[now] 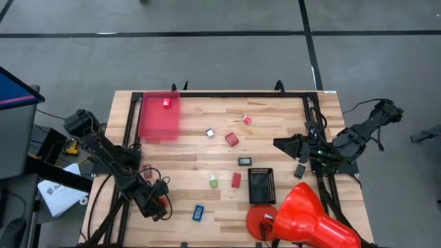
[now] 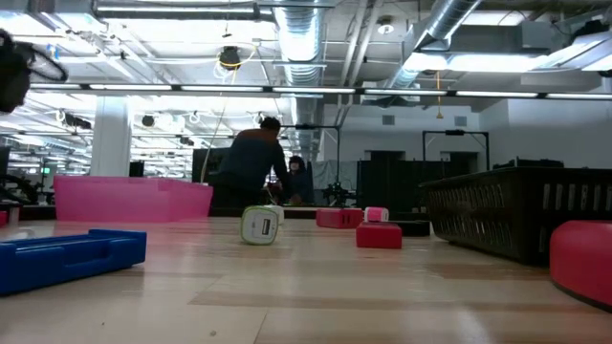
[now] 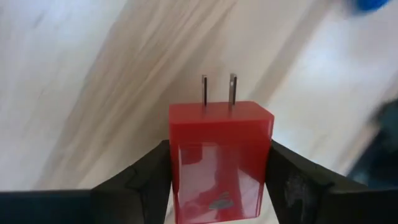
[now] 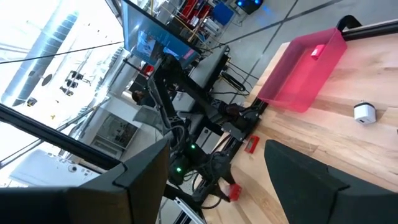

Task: Pick & Place Office items
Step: Put the bottom red charger adapter into the pink bin

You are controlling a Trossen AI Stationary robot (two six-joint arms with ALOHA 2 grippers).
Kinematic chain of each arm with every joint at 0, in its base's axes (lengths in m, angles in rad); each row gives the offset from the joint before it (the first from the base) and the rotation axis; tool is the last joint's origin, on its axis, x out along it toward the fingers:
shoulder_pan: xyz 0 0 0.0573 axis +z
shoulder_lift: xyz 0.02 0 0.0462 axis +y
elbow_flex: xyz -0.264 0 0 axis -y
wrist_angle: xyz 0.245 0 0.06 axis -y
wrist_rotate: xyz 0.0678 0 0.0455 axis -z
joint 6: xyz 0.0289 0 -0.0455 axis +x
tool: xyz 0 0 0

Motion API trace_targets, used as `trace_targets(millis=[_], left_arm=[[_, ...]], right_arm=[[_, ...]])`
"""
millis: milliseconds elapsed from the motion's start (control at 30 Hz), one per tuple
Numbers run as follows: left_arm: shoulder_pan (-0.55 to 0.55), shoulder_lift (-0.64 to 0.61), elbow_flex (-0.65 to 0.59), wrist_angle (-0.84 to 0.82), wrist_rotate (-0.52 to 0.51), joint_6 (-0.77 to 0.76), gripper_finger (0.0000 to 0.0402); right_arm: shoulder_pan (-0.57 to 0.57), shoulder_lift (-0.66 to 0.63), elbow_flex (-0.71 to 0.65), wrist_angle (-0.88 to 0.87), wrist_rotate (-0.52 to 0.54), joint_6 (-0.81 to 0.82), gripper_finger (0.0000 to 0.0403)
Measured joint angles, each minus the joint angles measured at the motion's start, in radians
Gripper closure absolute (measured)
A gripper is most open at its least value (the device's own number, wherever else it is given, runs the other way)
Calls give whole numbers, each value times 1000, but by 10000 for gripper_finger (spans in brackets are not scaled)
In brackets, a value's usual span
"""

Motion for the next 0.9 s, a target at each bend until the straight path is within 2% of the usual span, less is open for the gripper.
trace_targets(millis=[200,300,433,600,800,900], left_arm=[[18,-87,0,135,-171,28,176],[66,-141,0,245,-272,131,180],[199,-212,0,369,-375,314,190],[474,-309,1,468,-430,553,182],[881,-411,1,478,-422,751,179],[1080,-437,1,466,-372,822,178]], right_arm=[[0,0,0,0,2,3,147],[-1,0,0,0,10,2,147],[-1,0,0,0,27,2,147],[-1,-2,0,0,31,1,147],[-1,-2,0,-1,31,-1,147],[-1,-2,0,-2,31,-1,147]])
